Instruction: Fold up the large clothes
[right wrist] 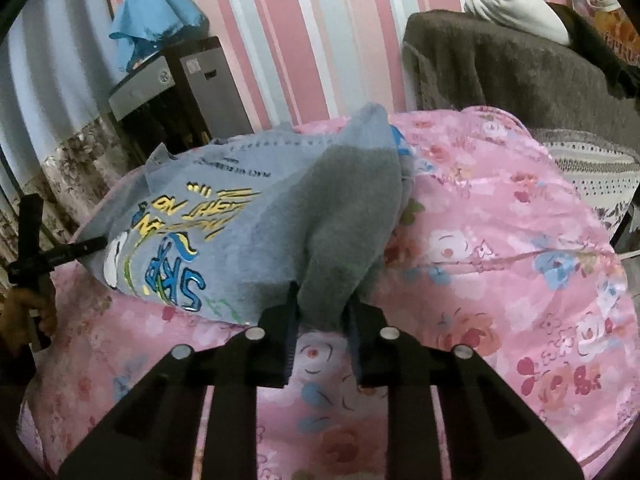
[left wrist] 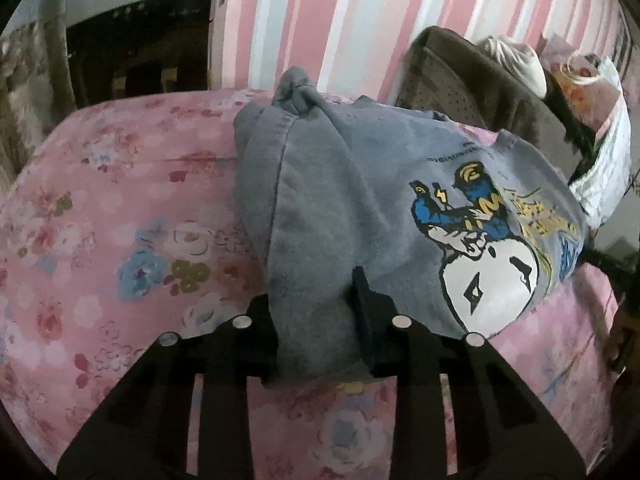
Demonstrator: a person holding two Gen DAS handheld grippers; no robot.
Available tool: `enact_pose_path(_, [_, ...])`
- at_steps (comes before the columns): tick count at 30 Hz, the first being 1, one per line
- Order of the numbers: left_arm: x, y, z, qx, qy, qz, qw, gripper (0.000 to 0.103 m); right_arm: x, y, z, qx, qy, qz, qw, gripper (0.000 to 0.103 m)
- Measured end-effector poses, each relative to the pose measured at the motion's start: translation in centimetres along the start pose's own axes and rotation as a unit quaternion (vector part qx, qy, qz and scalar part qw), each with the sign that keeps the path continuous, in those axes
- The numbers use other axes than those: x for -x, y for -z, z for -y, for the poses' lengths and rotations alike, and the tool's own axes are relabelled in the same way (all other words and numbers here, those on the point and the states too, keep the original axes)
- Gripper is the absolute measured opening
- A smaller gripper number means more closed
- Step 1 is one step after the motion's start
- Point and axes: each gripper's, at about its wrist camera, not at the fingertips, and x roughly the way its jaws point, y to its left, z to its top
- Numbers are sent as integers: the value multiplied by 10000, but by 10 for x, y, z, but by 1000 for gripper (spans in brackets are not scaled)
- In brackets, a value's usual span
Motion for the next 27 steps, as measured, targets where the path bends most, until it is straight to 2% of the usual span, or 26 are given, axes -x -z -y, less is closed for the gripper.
enact_pose_path(8, [40, 18, 9, -179, 107, 159, 9997, 25, 34, 6, -2, 89, -181, 133, 9997, 20])
enact_pose_path(11, [37, 27, 7, -128, 77, 50, 9999, 28, 34, 13, -3, 248, -130, -56, 9996, 23])
enact_pose_path(12, [34, 28, 7, -116, 33, -1, 9999, 31, 30, 15, -4, 347, -22, -180, 9992, 28])
enact_pose_path(14, [37, 31, 2, 50, -71, 45, 10000, 40, 33, 19, -1, 298, 61, -131, 9995, 35])
enact_pose_path(16, [48, 31, 0, 8, -324, 173, 9993, 58, 43, 20, 7, 137, 146, -39, 9998, 43])
enact_pose_path(18, [61, 27, 1, -49, -501, 335, 9982, 71, 56, 18, 11, 103, 228, 158, 9996, 56])
enact_pose_path(20, [72, 17, 8, -193, -619, 473, 9968, 75, 68, 11, 15, 24, 354, 317, 9989, 65])
enact_pose_path(22, [74, 5, 15, -239, -660, 564, 9959, 89, 68, 1, 19, -7, 441, 390, 9983, 71])
enact_pose_path(23, [73, 1, 19, -227, -647, 590, 9959, 91, 64, -5, 21, -46, 511, 375, 9980, 75])
enact_pose_path(25, [67, -10, 31, -193, -521, 590, 9967, 96, 52, -15, 23, -103, 411, 307, 9986, 75])
enact_pose_path(27, [57, -16, 47, -217, -427, 544, 9974, 100, 27, -24, 26, -171, 394, 53, 9991, 75])
